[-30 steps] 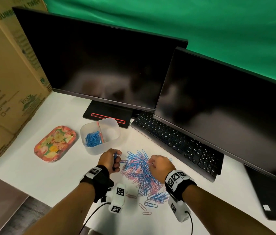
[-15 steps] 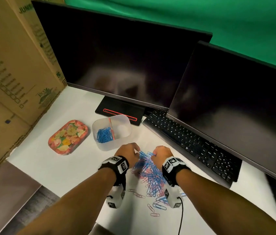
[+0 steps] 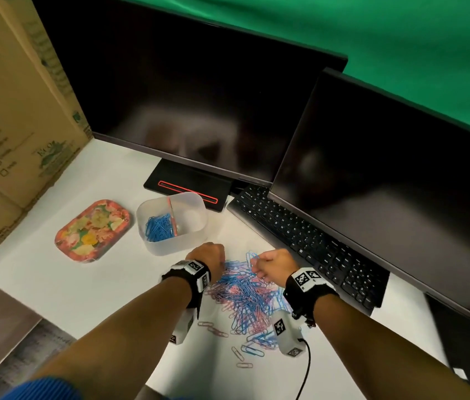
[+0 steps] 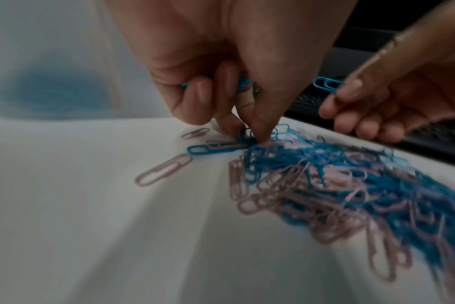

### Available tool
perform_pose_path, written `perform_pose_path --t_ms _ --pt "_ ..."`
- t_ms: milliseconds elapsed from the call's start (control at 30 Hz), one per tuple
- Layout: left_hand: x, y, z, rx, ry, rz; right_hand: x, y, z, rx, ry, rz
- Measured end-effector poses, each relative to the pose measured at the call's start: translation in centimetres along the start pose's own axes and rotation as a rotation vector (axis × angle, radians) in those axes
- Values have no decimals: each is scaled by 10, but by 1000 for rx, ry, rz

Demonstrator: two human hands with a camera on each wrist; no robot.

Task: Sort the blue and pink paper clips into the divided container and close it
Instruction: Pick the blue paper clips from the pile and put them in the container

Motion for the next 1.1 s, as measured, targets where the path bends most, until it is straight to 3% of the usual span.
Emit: perform_pose_path --t_ms 233,500,700,900,1100 --pt "-8 5 -19 -467 90 106 -13 0 -15 256 -45 -128" --pt "-27 15 -18 -820 63 80 -15 -3 -32 243 -50 -118" --pt "-58 51 -31 -1164 130 172 -22 -34 -82 177 101 -211" --pt "-65 95 -90 -1248 354 414 -28 -91 -152 153 144 -350" --pt "-58 114 -107 -1201 448 315 -13 -125 -190 279 -15 -358"
Point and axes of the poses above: each hand's wrist, its own x-axis towards the middle knuckle, its own y-axis out of the back of the hand, z = x × y, the point moved 4 cm from there along x, towards the middle knuckle, and after that the axes turned 4 degrees about -y, right-handed, at the moved point
